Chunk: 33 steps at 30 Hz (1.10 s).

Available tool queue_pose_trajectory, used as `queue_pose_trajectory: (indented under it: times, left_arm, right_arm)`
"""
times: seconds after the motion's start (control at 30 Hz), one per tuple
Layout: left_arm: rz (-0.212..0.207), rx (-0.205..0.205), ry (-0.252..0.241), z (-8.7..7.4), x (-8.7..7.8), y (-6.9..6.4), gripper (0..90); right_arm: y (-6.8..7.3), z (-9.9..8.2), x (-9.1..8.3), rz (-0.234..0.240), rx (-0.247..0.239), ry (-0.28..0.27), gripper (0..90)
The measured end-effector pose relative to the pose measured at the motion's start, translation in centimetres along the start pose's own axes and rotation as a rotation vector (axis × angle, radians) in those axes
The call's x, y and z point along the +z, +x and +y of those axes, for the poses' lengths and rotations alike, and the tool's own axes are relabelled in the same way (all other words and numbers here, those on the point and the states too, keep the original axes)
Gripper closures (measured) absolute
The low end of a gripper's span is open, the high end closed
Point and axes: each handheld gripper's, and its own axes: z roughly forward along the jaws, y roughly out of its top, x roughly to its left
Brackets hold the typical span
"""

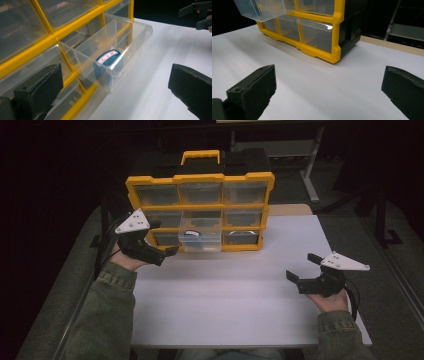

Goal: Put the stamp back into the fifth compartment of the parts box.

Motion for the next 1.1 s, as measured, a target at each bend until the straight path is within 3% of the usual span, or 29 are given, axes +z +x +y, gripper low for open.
queue_pose_trajectory:
  times: [0.13,0.53,0.73,1.1]
  left_arm:
    - [-0.013,-0.036,-0.036,-1.1,-0.3,0.1,0.0]
    - [0.023,-0.071,-0.068,-3.4,-0.9,0.1,0.0]
    - [0.020,-0.091,-0.108,-4.9,-1.1,0.2,0.0]
    - [0.035,-0.120,-0.101,-7.5,-1.2,0.8,0.0]
  right_arm:
    - [0.0,0.0,0.0,0.001,0.002,-0.001,0.0]
    - [0.0,0.0,0.0,-0.001,-0.001,0.001,0.0]
    - [0.0,0.0,0.0,-0.001,-0.001,0.002,0.0]
    - [0.1,0.0,0.0,0.000,-0.004,0.004,0.0]
